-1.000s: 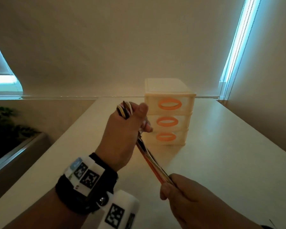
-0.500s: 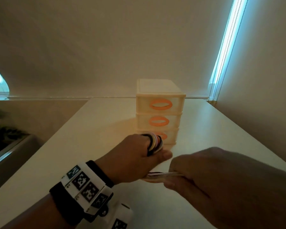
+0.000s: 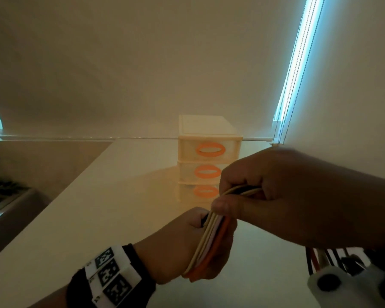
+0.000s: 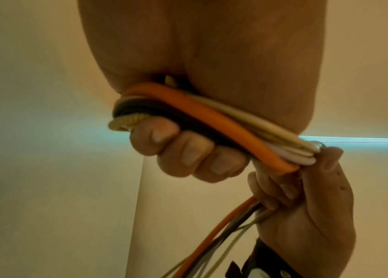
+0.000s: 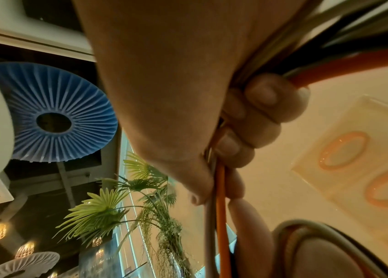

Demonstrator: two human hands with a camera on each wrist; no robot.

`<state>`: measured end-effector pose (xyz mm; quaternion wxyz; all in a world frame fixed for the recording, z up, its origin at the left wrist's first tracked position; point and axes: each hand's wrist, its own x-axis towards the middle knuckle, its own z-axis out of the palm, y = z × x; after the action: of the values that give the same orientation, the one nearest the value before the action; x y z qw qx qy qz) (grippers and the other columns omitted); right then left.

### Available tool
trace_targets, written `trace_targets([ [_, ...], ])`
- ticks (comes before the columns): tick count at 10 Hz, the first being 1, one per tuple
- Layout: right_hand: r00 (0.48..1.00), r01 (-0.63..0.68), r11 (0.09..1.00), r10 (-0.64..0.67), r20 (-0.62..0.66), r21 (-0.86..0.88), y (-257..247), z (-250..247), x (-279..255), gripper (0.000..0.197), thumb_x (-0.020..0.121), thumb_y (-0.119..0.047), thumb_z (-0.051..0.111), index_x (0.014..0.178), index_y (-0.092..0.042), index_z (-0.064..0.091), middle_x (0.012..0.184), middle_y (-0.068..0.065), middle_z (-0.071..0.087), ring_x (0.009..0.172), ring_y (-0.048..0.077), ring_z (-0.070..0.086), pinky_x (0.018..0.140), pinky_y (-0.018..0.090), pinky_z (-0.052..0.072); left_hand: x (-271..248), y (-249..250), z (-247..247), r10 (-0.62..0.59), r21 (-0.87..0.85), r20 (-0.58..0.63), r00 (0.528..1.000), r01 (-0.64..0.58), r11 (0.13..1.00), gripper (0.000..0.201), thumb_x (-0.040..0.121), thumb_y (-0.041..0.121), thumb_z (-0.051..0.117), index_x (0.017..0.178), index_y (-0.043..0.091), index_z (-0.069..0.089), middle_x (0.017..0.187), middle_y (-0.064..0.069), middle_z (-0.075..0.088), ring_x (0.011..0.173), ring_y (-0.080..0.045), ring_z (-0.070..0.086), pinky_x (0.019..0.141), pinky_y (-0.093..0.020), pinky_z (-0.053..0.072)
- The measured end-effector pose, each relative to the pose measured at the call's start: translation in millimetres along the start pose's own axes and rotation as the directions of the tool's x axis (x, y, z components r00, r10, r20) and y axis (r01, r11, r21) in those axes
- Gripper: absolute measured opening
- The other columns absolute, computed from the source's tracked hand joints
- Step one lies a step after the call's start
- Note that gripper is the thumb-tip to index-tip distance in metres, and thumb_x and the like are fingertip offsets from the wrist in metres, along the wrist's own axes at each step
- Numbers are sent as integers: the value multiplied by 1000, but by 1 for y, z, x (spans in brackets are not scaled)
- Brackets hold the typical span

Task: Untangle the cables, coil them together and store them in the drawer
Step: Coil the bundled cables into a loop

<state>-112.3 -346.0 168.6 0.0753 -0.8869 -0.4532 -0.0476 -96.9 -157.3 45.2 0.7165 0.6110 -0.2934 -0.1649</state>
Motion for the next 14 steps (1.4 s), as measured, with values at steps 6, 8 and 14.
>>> trace_targets([
  [6,949,70,874,91,-303,481,52,47,61,36,99,-44,55,72,-20,59,65,-2,53,61,6,47,61,32,44,4,8,4,65,-514,85,994,-12,858,67,95,72,41,69,10,39,53,-5,32,45,-18,27,44,-33,17],
  [8,885,209,640,198,-421,740,31,90,79,48,99,-48,43,74,-8,54,66,11,54,63,29,51,65,51,47,-2,15,2,135,-455,3,991,-118,883,34,99,30,55,70,11,52,53,0,42,51,-15,44,48,-33,26],
  [14,866,228,491,292,-406,841,35,108,84,48,100,-44,48,64,-13,51,57,-1,48,55,17,47,55,40,40,8,10,10,115,-684,90,989,-23,729,66,104,57,36,89,2,68,44,0,31,56,-17,50,70,-36,37],
])
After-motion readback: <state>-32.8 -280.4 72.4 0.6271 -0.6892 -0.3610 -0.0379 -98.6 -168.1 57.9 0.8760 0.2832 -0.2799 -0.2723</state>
